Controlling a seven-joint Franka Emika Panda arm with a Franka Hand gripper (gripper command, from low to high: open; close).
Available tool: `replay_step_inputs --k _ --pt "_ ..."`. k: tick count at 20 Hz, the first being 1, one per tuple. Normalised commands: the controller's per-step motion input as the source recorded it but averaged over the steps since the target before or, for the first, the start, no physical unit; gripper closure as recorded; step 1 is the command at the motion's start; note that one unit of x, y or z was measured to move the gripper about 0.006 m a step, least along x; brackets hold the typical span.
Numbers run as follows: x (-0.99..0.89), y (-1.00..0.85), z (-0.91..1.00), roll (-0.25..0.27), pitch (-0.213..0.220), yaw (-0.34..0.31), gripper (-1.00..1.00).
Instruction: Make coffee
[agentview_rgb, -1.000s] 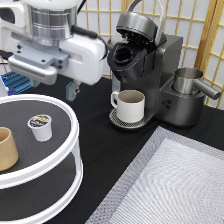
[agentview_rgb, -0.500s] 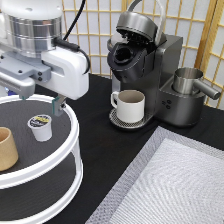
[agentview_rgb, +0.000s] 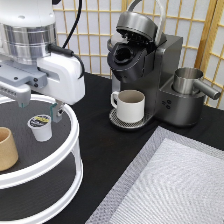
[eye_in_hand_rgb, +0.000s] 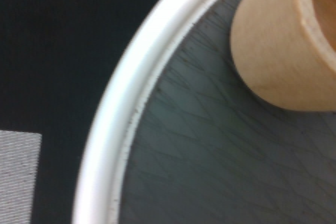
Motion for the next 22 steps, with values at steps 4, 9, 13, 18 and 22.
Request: replay_step_inputs --k 4,9,13,18,22 --pt "-0.35 0.02 -0.33 0.0 -0.033 0.0 -1.0" --pt "-0.34 0.05 -0.41 -0.019 -0.068 0.0 -1.0" --pt "-0.3 0.02 -0.29 -0.041 -0.091 0.0 -1.0" --pt "-0.27 0.0 -0.09 -0.038 -0.103 0.0 1.0" --pt "-0.29 0.0 -0.04 -0.032 -0.107 0.0 1.0"
